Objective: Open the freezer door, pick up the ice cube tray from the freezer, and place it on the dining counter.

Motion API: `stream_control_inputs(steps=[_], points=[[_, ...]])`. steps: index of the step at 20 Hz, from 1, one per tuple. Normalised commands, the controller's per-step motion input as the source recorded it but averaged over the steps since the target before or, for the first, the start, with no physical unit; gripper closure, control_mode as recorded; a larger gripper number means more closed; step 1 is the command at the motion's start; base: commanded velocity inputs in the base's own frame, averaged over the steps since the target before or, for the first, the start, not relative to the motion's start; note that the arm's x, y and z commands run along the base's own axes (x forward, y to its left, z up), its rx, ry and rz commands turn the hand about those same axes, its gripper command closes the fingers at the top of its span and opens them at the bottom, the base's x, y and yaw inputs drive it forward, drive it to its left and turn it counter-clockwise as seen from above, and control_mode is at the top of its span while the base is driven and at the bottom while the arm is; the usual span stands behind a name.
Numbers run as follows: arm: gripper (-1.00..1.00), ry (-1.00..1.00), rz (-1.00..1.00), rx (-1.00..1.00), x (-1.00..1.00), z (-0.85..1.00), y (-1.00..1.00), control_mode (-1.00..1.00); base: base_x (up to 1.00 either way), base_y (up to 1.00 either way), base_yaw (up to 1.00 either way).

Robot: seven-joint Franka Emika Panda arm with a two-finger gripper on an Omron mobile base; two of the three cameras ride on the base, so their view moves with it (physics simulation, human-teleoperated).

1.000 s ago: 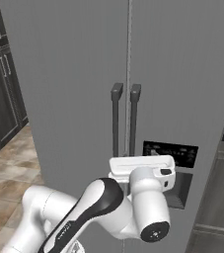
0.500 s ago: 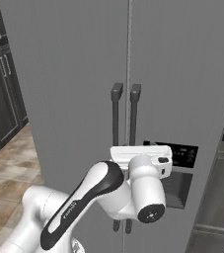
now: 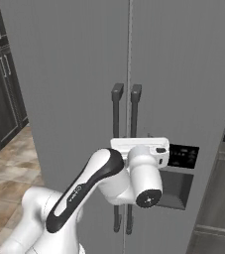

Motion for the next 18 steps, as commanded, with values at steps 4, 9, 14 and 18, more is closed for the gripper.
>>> stream_control_inputs(steps=[4, 9, 14, 18], points=[[-1.0, 0.0, 0.0, 0.0, 0.44, 0.0, 0.02, -1.0, 0.0, 0.0, 0.0], [-1.0, 0.0, 0.0, 0.0, 0.4, 0.0, 0.0, -1.0, 0.0, 0.0, 0.0], [-1.0, 0.0, 0.0, 0.0, 0.32, 0.0, 0.0, -1.0, 0.0, 0.0, 0.0], [-1.0, 0.0, 0.0, 0.0, 0.26, 0.0, 0.0, -1.0, 0.0, 0.0, 0.0]])
